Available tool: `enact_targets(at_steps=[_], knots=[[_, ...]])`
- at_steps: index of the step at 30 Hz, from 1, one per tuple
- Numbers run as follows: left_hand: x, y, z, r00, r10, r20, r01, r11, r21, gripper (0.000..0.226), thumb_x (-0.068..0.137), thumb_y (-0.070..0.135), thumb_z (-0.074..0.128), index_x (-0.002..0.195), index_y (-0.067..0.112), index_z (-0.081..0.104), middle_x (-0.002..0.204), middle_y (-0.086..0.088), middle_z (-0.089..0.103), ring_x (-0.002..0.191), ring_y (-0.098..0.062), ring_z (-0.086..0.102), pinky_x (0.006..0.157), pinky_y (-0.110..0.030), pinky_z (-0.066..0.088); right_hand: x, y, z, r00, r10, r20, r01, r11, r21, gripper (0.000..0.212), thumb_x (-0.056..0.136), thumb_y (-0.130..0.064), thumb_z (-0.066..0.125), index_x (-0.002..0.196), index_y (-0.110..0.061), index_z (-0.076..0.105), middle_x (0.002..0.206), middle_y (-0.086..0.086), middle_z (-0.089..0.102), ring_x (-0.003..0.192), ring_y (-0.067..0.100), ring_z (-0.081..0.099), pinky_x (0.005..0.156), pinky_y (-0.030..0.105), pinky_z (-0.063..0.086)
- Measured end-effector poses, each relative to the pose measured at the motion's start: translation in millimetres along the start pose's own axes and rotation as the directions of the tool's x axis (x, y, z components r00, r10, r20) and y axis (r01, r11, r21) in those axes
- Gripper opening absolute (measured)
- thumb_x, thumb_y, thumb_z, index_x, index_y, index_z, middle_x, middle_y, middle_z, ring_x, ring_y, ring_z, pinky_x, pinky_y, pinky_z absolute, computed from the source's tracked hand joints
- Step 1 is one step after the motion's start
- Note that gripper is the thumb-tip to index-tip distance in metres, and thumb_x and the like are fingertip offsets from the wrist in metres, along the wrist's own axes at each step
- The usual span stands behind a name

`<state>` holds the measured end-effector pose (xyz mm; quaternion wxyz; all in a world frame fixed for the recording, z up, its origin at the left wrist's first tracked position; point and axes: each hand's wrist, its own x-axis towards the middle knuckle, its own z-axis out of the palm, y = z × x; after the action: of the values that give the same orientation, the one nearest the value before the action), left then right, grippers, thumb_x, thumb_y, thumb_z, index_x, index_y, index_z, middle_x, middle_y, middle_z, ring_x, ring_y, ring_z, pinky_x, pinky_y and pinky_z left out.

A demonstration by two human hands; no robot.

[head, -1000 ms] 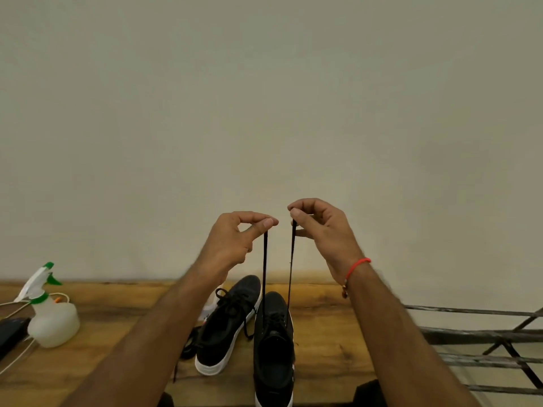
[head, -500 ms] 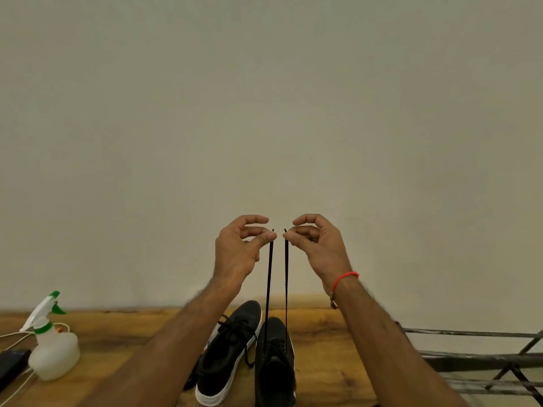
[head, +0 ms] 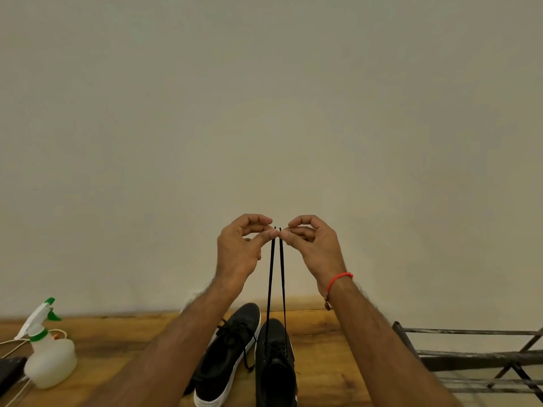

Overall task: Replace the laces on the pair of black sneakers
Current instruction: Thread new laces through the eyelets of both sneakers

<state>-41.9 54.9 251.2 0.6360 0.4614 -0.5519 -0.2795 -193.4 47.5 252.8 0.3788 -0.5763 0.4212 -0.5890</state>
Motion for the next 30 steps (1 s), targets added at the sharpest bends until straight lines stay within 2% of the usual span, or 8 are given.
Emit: enact_targets(at_steps=[12,15,17,21,24,26,28,30], knots=[[3.6,-9.0,1.9,1.000,0.028,0.000,-0.028,0.999,0.035,0.020,0.082,0.021,0.084,0.099,0.024,0.074,0.089,0.010,0.076,0.075,-0.008,0.070,0.053,-0.020,0.051,2.6,4.2,-2.4,1.000,0.018,0.020,-0.018,1.000,0.002,0.023,0.083,-0.022,0.080,0.102,-0.019,0.067,0.089,-0.004,0.078,0.090,0.006,0.072,0.085,0.021,0.053],[4.2,-17.4,-0.6,0.999,0.049,0.006,-0.050,0.995,0.087,0.019,0.085,0.022,0.081,0.101,0.028,0.074,0.088,0.014,0.074,0.059,-0.013,0.064,0.051,-0.018,0.048,2.2,10.2,-4.6,0.999,0.007,0.046,-0.006,1.000,-0.005,0.021,0.084,-0.020,0.080,0.104,-0.020,0.072,0.092,-0.006,0.077,0.092,0.005,0.071,0.088,0.022,0.054],[3.8,-27.9,-5.9,0.995,0.098,0.024,-0.100,0.973,0.206,0.017,0.090,0.021,0.077,0.105,0.029,0.075,0.088,0.015,0.072,0.050,-0.009,0.058,0.049,-0.019,0.047,1.8,18.0,-8.3,0.999,0.009,0.040,-0.008,1.000,-0.012,0.017,0.085,-0.016,0.078,0.102,-0.020,0.075,0.094,-0.007,0.077,0.092,0.004,0.071,0.087,0.021,0.055],[0.8,-55.4,-24.5,0.970,0.226,0.084,-0.240,0.865,0.441,0.008,0.094,0.023,0.071,0.100,0.026,0.075,0.104,0.010,0.069,0.060,-0.006,0.064,0.053,-0.021,0.052,4.7,42.0,-22.1,0.997,0.046,-0.063,-0.045,0.999,0.012,0.013,0.094,-0.008,0.066,0.095,-0.018,0.073,0.090,0.002,0.075,0.091,0.017,0.071,0.092,0.038,0.058],[-6.8,-78.1,-33.3,0.938,0.333,0.101,-0.306,0.650,0.695,0.009,0.094,0.035,0.071,0.099,0.030,0.076,0.108,0.012,0.062,0.066,-0.006,0.057,0.056,-0.027,0.049,5.7,56.2,-33.5,0.985,0.042,-0.165,-0.026,0.995,0.098,0.010,0.102,-0.013,0.055,0.100,-0.020,0.062,0.087,0.007,0.071,0.085,0.024,0.071,0.084,0.040,0.060],[-18.7,-94.1,-33.1,0.953,0.281,0.115,-0.268,0.600,0.753,0.011,0.097,0.039,0.067,0.102,0.033,0.074,0.100,0.014,0.065,0.066,-0.007,0.055,0.059,-0.029,0.051,3.3,66.6,-37.6,0.985,0.032,-0.167,-0.018,0.996,0.082,0.009,0.103,-0.014,0.054,0.103,-0.017,0.062,0.082,0.009,0.066,0.074,0.023,0.067,0.077,0.036,0.061],[-34.8,-117.7,-30.0,0.983,0.108,0.145,-0.181,0.599,0.780,0.012,0.100,0.038,0.060,0.105,0.033,0.069,0.095,0.012,0.072,0.074,-0.013,0.064,0.066,-0.035,0.056,-0.8,84.4,-36.8,0.994,0.049,-0.094,-0.049,0.999,0.003,0.010,0.101,-0.011,0.058,0.103,-0.014,0.067,0.079,0.009,0.065,0.070,0.021,0.062,0.072,0.036,0.060],[-51.8,-146.6,-27.7,0.985,-0.094,0.147,-0.052,0.647,0.761,0.011,0.101,0.033,0.058,0.106,0.028,0.066,0.096,0.009,0.074,0.079,-0.014,0.069,0.069,-0.038,0.059,-8.1,109.7,-33.3,0.993,0.121,0.006,-0.120,0.988,-0.094,0.013,0.098,-0.008,0.060,0.098,-0.015,0.071,0.080,0.007,0.070,0.070,0.017,0.062,0.072,0.034,0.058]])
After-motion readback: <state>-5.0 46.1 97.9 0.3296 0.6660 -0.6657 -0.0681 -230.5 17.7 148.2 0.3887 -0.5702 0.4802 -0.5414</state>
